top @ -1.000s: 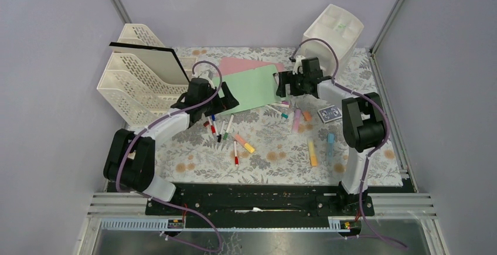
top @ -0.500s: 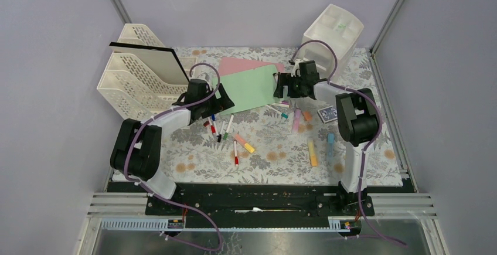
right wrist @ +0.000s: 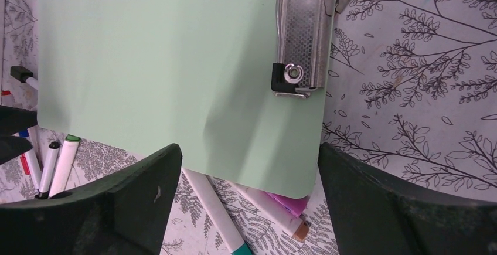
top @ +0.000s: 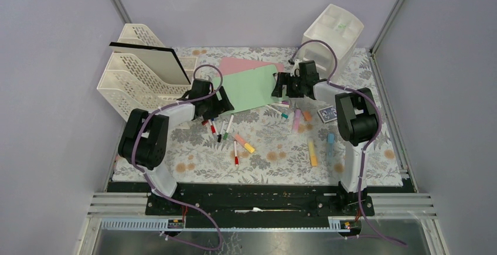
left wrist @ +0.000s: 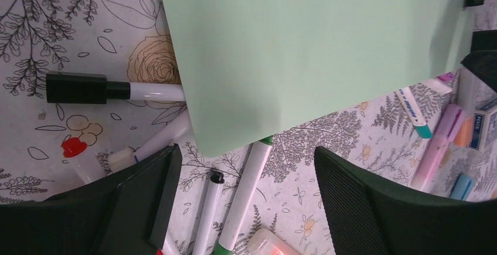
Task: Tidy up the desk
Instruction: Pick up the folder from the center of the board.
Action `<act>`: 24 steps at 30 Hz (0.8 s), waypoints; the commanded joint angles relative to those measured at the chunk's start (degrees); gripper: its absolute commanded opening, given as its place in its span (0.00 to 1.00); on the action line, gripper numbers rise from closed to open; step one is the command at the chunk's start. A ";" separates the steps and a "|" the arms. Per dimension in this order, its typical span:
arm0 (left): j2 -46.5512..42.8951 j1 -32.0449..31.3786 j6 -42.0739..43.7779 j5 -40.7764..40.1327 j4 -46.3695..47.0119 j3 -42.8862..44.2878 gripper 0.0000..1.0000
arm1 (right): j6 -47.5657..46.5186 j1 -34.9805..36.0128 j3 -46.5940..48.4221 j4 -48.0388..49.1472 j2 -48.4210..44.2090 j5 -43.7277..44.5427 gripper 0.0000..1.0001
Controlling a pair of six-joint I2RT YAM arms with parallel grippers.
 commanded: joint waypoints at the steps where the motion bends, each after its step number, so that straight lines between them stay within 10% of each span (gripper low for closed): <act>1: 1.66 0.24 0.04 0.37 -1.14 3.07 0.87 | 2.54 0.00 0.59 0.93 0.42 -2.25 0.91; 24: 1.97 2.15 -10.40 8.07 6.69 0.21 0.75 | 7.59 0.00 -4.72 4.87 -8.86 -2.33 0.68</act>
